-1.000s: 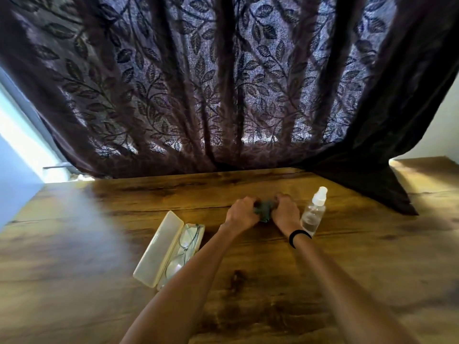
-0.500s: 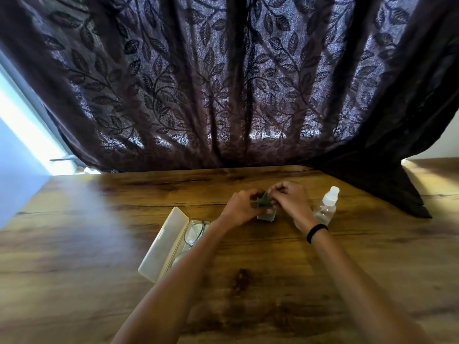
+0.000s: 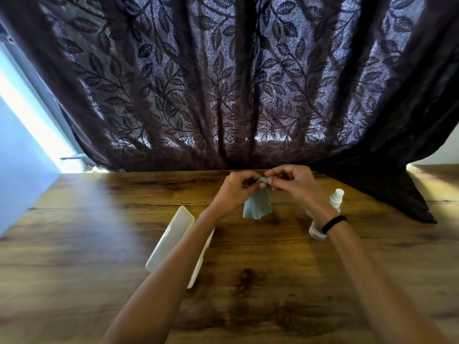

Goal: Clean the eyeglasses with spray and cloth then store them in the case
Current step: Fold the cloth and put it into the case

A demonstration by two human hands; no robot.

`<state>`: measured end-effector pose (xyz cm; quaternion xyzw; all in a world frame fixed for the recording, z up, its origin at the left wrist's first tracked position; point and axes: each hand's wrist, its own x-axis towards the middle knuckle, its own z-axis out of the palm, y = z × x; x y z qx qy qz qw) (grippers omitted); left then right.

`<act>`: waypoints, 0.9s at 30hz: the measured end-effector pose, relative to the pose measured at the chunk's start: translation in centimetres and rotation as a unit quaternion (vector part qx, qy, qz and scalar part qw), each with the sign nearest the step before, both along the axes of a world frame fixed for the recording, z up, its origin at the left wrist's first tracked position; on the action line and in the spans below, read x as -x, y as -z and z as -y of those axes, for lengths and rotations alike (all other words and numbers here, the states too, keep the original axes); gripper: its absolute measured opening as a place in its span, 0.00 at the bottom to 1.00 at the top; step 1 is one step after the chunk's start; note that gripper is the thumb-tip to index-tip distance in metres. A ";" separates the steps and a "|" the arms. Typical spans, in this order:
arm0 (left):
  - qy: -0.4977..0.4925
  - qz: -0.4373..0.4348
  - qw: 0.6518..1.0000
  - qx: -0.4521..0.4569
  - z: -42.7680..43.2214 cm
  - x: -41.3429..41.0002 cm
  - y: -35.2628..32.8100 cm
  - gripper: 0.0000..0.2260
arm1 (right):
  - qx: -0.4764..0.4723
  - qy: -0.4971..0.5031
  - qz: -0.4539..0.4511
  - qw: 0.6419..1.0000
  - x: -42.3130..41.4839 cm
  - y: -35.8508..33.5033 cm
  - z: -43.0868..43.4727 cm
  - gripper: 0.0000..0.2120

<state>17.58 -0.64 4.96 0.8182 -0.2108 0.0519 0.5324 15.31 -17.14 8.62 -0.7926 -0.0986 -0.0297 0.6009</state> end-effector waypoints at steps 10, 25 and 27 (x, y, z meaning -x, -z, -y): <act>-0.050 0.132 0.990 -0.016 0.1 1.5 -0.2 0.21 | 0.168 0.044 0.161 0.972 0.0 -0.7 -0.9 0.02; -0.066 0.057 0.993 -0.075 -0.6 2.0 0.2 0.08 | 0.122 -0.001 0.142 0.982 0.1 -0.8 -1.1 0.02; -0.076 0.051 0.991 -0.097 -0.9 1.9 0.4 0.07 | 0.109 -0.001 0.142 0.984 0.0 -0.9 -0.9 0.02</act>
